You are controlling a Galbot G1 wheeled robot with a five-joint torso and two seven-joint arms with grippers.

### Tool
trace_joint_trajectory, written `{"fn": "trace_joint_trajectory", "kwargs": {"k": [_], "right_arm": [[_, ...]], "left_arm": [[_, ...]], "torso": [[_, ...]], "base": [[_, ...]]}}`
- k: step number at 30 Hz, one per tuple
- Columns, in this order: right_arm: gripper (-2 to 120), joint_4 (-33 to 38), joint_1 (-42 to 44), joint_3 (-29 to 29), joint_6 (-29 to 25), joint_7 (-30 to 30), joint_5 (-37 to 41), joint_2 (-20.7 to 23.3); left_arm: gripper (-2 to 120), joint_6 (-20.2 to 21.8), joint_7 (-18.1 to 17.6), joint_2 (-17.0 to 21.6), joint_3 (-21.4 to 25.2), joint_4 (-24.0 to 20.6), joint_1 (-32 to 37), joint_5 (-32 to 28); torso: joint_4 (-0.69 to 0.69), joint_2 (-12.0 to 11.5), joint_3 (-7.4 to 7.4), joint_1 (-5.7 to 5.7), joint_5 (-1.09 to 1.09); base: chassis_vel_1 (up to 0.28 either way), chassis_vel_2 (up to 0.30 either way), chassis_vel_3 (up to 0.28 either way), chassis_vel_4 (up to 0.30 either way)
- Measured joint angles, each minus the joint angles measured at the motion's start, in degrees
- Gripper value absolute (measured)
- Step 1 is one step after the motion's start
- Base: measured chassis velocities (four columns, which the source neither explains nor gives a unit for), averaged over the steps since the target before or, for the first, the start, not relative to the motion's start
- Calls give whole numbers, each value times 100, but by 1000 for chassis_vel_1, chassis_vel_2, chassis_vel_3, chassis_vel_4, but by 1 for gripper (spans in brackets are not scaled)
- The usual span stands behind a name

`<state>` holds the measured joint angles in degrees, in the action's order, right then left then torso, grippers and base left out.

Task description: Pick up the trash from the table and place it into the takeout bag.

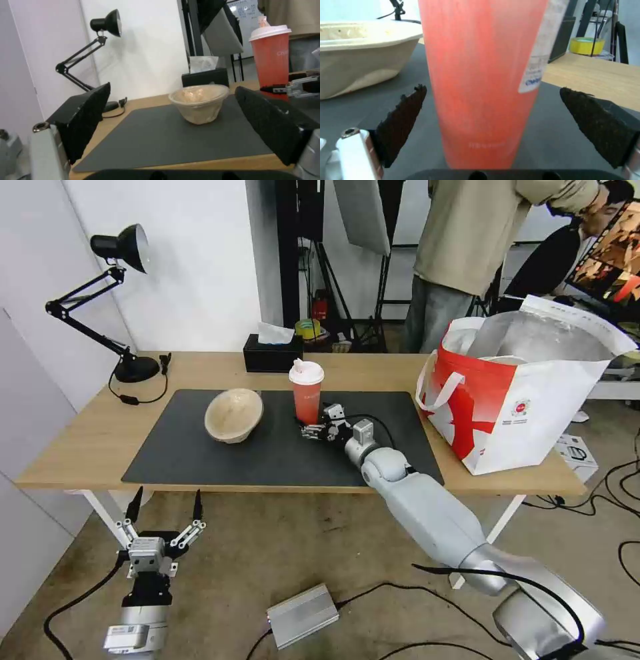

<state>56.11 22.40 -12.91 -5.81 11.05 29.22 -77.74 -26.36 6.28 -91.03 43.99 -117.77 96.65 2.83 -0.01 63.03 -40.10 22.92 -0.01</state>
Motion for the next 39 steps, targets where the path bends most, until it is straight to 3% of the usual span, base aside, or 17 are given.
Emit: {"fn": "trace_joint_trajectory", "kwargs": {"k": [17,20,34,39], "right_arm": [[100,-589,-190,106,-181,83,-220,-387],[95,-610,-191,117,-182,85,-241,-388],[41,-595,-124,153,-187,122,-299,-361],[28,-593,-122,153,-188,127,-305,-375]], "left_arm": [[100,-22,2,13,55,75,0,-61],[100,-23,3,15,56,88,-11,-67],[100,-24,5,21,48,158,-64,-76],[100,-23,6,21,57,170,-66,-86]], "torso": [[1,2,2,-2,0],[2,3,2,-3,1],[1,2,1,-1,0],[0,0,0,0,0]], "base": [[0,0,0,0],[0,0,0,0],[0,0,0,0],[0,0,0,0]]}}
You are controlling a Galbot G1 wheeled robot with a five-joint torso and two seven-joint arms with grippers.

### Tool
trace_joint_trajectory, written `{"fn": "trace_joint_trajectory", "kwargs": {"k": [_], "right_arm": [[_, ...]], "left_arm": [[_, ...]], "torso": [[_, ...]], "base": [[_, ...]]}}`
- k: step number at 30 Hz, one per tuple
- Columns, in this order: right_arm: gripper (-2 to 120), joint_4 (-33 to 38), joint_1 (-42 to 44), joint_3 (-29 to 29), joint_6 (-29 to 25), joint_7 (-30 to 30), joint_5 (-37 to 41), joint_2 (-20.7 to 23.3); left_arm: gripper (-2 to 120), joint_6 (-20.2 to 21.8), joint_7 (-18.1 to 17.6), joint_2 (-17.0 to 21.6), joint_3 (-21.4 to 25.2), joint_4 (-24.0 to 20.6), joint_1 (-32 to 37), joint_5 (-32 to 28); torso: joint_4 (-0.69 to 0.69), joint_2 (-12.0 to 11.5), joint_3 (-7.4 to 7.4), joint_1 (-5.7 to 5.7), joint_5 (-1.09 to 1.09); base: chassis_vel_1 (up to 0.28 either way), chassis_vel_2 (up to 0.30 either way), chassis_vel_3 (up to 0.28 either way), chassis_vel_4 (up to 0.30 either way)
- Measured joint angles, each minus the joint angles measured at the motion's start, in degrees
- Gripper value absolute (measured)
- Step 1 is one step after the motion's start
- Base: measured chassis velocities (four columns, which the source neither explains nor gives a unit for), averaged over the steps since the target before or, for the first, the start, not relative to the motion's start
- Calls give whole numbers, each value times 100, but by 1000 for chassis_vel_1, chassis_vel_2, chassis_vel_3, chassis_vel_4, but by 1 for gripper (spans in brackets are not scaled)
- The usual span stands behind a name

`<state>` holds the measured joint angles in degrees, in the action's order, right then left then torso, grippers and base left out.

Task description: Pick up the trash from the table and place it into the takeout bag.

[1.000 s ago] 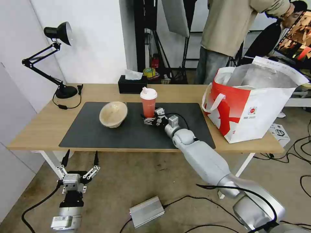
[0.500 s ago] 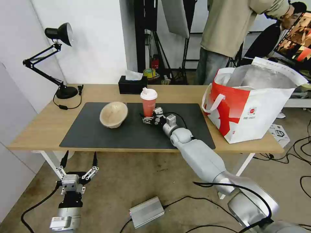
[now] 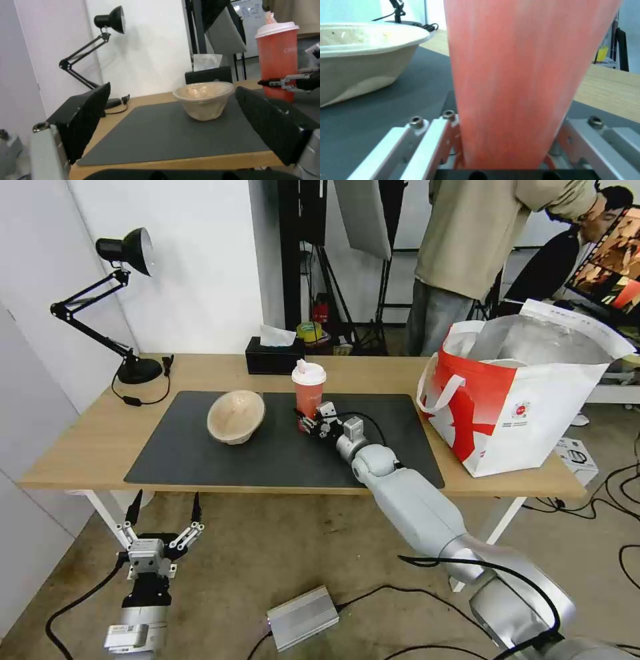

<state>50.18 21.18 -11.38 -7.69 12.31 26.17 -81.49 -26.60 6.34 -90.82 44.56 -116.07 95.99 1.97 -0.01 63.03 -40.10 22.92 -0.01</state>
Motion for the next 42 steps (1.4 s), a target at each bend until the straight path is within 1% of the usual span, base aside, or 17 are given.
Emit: {"fn": "trace_joint_trajectory", "kwargs": {"k": [1,5,6,9,10,17,24,29,30,33,35,37,39,42], "right_arm": [[28,0,0,0,0,0,0,0],[17,0,0,-4,0,1,-2,5],[17,0,0,-4,0,1,-2,5],[10,16,5,-10,1,1,-5,30],[9,35,9,-11,3,1,-10,40],[9,184,24,-38,37,-9,-20,114],[9,562,99,-93,197,-80,-25,298],[8,835,112,-118,331,-147,-27,415],[8,992,113,-121,383,-175,-18,490],[8,1111,116,-121,433,-210,-4,559],[8,1431,130,-128,550,-279,95,751],[8,1519,130,-137,580,-299,130,808],[8,1815,129,-182,672,-340,251,1009],[8,2045,113,-218,736,-367,357,1163]], "left_arm": [[100,0,0,0,0,0,0,0],[100,-3,0,3,3,7,0,-10],[100,-3,0,3,3,7,0,-10],[100,-4,0,11,-5,8,-2,-13],[100,-4,0,14,-7,7,-2,-14],[100,-4,-1,44,-17,-19,-1,-31],[100,-4,-1,130,34,-56,29,-129],[100,-4,-1,166,54,-66,43,-168],[100,-5,-1,175,55,-75,53,-177],[100,-4,-2,178,55,-84,58,-180],[100,-6,-2,179,46,-97,67,-184],[100,-8,-2,179,44,-100,69,-184],[100,-19,0,179,37,-102,70,-185],[100,-28,1,179,31,-102,69,-188]], "torso": [[0,0,0,0,0],[1,0,0,0,1],[1,0,0,0,1],[3,0,0,0,2],[3,-1,-1,0,2],[4,-4,-4,3,4],[-3,-7,-8,5,6],[-3,-6,-5,5,3],[0,-4,-3,2,3],[1,-3,-2,2,2],[0,-3,-2,1,2],[0,-2,-2,1,3],[0,-1,-1,0,2],[0,-1,-1,0,2]], "base": [[0,0,0,0],[0,0,0,0],[0,0,0,0],[0,0,0,0],[0,0,0,0],[0,0,0,0],[0,0,0,0],[0,0,0,0],[0,0,0,0],[0,0,0,0],[0,0,0,0],[0,0,0,0],[0,0,0,0],[0,0,0,0]]}}
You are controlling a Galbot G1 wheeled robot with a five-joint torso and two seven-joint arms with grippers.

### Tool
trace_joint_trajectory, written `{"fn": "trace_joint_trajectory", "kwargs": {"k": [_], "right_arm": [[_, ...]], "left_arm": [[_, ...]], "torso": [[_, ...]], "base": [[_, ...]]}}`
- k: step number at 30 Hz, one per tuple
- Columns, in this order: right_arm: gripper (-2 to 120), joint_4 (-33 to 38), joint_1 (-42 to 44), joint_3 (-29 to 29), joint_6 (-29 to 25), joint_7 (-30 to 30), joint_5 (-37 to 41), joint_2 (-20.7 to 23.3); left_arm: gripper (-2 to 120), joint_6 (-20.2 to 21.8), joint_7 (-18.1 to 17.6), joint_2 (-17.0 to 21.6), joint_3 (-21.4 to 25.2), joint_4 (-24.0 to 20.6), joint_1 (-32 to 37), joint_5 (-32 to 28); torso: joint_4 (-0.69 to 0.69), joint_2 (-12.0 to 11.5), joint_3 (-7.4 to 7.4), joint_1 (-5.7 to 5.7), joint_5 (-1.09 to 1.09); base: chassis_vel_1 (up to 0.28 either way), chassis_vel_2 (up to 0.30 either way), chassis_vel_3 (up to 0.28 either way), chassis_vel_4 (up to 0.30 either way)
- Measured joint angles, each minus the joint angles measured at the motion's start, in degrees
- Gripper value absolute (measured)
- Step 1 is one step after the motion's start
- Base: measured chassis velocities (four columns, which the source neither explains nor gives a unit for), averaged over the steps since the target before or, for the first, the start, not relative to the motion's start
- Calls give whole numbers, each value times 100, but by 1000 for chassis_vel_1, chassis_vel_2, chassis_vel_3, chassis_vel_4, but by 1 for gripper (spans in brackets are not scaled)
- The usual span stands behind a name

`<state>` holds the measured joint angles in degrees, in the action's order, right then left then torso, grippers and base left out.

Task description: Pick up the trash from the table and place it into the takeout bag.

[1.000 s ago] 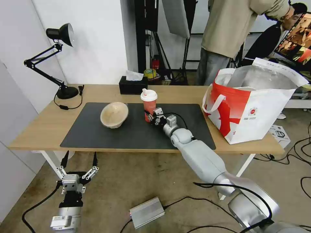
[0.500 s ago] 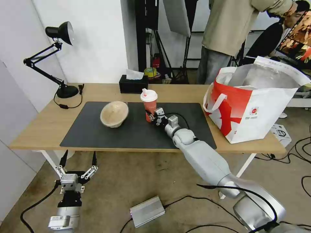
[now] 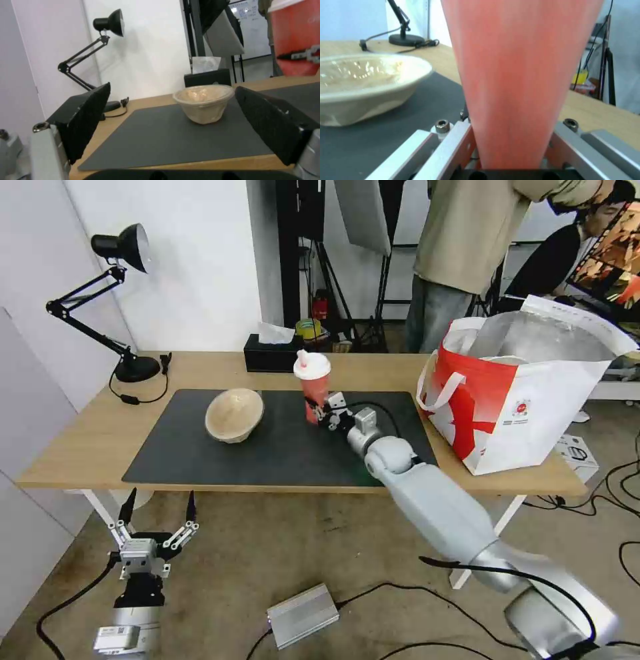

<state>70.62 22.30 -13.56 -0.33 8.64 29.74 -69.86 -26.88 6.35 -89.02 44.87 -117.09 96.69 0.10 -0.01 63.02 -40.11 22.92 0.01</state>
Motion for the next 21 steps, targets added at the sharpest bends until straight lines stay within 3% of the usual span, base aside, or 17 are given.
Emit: {"fn": "trace_joint_trajectory", "kwargs": {"k": [21], "right_arm": [[8,1824,-265,-136,446,-132,746,1199]], "left_arm": [[100,-76,26,11,0,-105,82,-5]], "torso": [[1,1,0,0,0]], "base": [[0,0,0,0]]}}
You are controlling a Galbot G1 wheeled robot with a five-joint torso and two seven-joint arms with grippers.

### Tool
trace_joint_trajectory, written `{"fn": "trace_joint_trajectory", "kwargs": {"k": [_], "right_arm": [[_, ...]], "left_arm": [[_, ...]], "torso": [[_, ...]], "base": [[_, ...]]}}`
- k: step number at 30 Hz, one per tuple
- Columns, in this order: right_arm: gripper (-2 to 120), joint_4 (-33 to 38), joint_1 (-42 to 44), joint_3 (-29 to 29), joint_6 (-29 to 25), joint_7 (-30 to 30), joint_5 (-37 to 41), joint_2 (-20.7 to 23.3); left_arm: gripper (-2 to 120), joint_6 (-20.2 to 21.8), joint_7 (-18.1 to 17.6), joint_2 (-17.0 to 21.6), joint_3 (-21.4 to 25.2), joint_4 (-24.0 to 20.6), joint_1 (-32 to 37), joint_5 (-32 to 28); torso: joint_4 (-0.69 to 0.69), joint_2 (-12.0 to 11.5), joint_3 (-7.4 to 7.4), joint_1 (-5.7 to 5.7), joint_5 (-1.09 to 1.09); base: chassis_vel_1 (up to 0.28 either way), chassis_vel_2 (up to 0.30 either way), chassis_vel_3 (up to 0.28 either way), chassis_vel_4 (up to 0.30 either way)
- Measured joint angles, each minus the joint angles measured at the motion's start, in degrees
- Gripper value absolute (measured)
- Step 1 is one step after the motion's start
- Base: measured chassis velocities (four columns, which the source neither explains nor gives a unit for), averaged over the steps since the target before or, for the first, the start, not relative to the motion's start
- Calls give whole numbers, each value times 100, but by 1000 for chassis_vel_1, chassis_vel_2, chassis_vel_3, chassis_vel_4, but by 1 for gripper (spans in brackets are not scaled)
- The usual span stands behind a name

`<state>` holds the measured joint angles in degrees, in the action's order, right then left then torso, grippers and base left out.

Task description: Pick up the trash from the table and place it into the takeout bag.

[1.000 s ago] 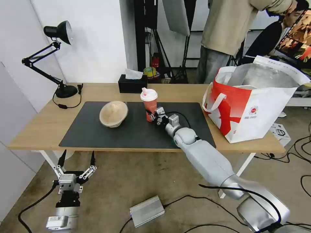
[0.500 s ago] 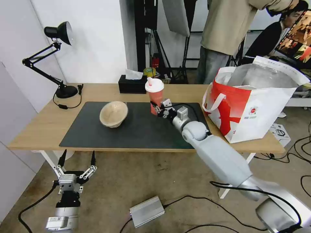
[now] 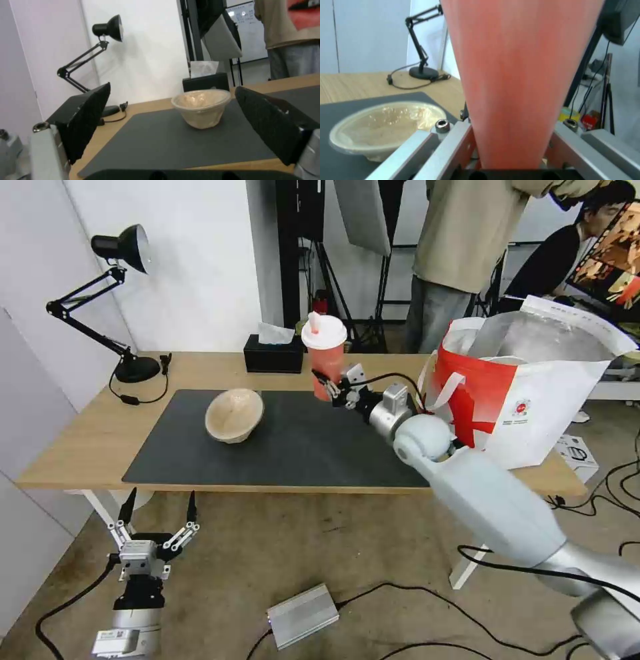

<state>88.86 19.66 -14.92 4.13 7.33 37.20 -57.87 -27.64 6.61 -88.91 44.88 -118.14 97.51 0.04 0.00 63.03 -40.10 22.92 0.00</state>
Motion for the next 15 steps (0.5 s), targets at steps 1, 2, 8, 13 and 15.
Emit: {"fn": "trace_joint_trajectory", "kwargs": {"k": [1,2,8,13,15], "right_arm": [[8,139,-53,1,57,-20,129,111],[8,227,-90,5,108,-43,222,192],[8,417,-200,84,156,-64,424,502],[8,556,-276,208,167,-38,559,754],[8,617,-304,256,170,-22,623,857]], "left_arm": [[100,0,11,1,1,-16,8,-5],[100,1,79,1,8,-24,11,-28],[100,2,155,27,27,-68,60,-46],[100,33,163,49,16,-108,38,-39],[100,50,164,49,-3,-123,20,-23]], "torso": [[0,0,0,0,0],[0,0,0,0,0],[0,1,0,0,1],[0,0,0,0,0],[0,0,0,0,0]], "base": [[0,0,0,0],[0,0,0,0],[0,0,0,0],[0,0,0,0],[0,0,0,0]]}}
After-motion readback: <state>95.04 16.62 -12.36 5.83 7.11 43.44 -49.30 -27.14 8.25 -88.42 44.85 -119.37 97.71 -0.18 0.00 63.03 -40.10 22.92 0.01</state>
